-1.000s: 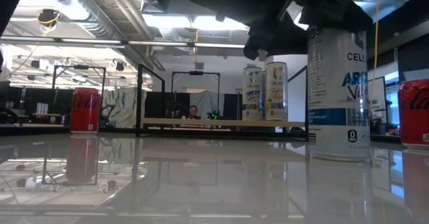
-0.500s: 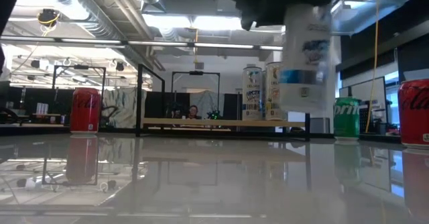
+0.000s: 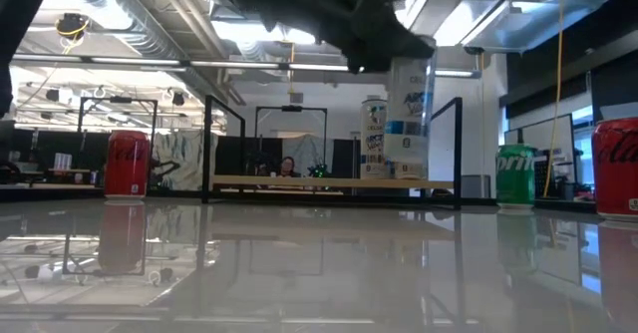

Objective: Place canned beverage on shelf
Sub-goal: Put the white blue soda can on the shelf aligned with the other white blue soda can

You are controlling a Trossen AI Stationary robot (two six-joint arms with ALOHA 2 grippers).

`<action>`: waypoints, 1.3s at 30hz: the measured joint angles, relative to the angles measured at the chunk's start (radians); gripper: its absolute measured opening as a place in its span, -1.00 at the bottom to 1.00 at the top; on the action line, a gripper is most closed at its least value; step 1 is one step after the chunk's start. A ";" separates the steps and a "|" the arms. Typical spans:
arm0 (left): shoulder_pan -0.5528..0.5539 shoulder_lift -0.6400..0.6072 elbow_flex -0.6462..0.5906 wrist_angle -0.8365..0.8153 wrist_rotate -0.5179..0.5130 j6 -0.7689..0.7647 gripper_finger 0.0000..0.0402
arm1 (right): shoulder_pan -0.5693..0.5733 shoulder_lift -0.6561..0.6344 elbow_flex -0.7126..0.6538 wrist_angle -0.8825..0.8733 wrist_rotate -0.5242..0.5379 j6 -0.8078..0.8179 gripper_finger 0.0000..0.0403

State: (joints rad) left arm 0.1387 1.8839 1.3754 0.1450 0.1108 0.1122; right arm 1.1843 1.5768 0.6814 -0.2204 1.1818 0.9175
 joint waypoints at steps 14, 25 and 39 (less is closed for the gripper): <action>0.179 0.000 0.000 0.052 0.145 0.056 0.17 | 0.000 0.000 -0.011 0.077 -0.056 0.002 0.42; 0.277 0.036 0.001 0.060 0.237 0.050 0.17 | 0.000 0.000 -0.011 0.025 -0.050 -0.006 0.42; 0.337 0.084 0.002 0.112 0.248 0.020 0.19 | -0.015 0.012 -0.011 -0.016 -0.014 -0.007 0.42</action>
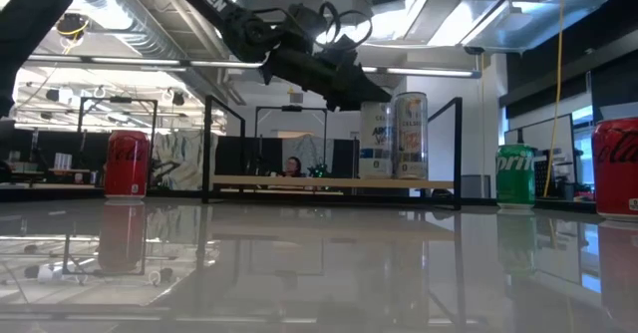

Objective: Place canned beverage on shelf
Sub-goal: Put the white blue soda can on the shelf aligned with the other white blue soda can

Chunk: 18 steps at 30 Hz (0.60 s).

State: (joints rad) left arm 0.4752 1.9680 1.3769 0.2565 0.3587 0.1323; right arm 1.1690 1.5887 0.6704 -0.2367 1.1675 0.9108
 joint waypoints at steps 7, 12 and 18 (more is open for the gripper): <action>0.003 0.004 0.000 0.001 -0.006 -0.022 0.33 | -0.013 0.000 0.000 0.002 -0.017 0.000 0.42; -0.009 0.004 0.000 0.007 -0.087 -0.044 0.40 | -0.011 0.000 0.000 0.003 -0.021 0.000 0.42; -0.026 0.004 0.000 0.003 -0.145 -0.048 0.41 | -0.011 0.000 0.000 0.007 -0.035 0.000 0.42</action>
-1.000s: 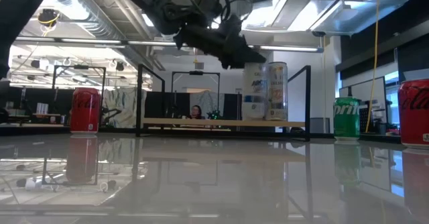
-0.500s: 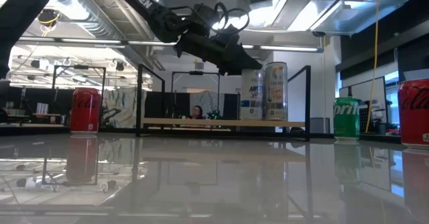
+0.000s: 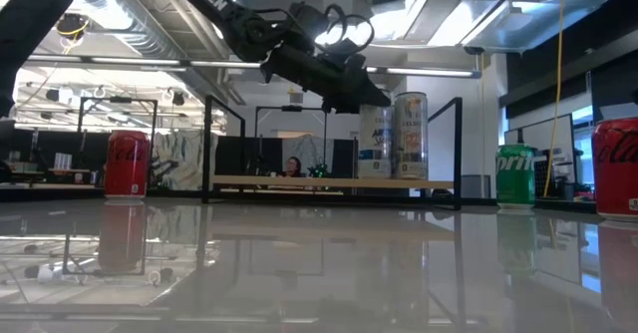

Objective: Place canned beverage on shelf
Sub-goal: Put the white blue soda can on the shelf aligned with the other white blue soda can, then put the left red soda can on the shelf

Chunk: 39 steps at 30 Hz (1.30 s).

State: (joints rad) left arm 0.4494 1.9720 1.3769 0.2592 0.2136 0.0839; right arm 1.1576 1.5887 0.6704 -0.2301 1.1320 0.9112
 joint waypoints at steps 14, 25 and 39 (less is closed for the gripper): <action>-0.005 0.000 0.000 0.000 0.007 -0.001 0.51 | 0.000 0.000 0.000 0.002 0.000 0.000 0.42; -0.005 -0.017 0.000 -0.010 0.008 0.004 0.81 | 0.000 0.000 0.000 0.004 0.000 0.000 0.42; -0.036 -0.222 0.020 -0.119 -0.062 -0.058 0.82 | 0.000 0.000 0.000 0.019 0.000 0.000 0.42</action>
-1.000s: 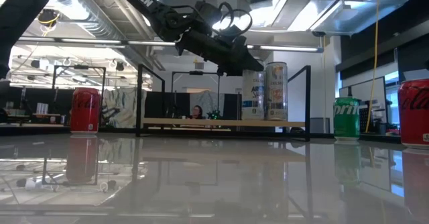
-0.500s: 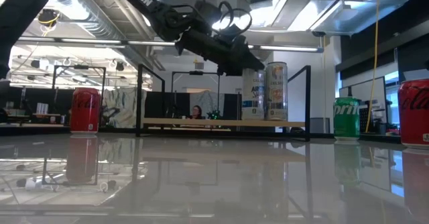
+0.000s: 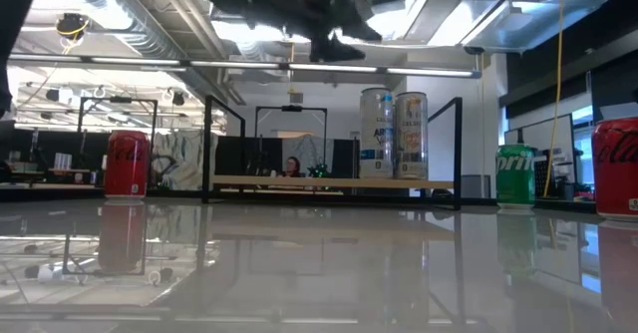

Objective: Place canned beverage on shelf
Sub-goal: Put the left red soda can on the shelf

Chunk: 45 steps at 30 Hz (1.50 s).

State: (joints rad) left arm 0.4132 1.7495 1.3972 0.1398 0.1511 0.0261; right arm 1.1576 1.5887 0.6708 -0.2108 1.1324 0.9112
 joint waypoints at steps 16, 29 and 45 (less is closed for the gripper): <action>-0.418 -0.361 0.000 -0.941 -0.233 -0.332 0.75 | -0.076 0.000 0.000 0.214 -0.015 -0.019 0.42; -0.469 -0.505 0.000 -1.654 -0.743 -0.863 0.72 | -0.408 -0.001 0.004 0.326 -0.218 -0.323 0.42; 0.124 -0.493 -0.029 -1.649 -0.536 -0.631 0.72 | -0.510 0.000 -0.046 0.343 -0.340 -0.502 0.42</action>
State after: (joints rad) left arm 0.5373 1.2569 1.3677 -1.5093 -0.3845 -0.6048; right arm 0.6472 1.5887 0.6245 0.1324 0.7929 0.4094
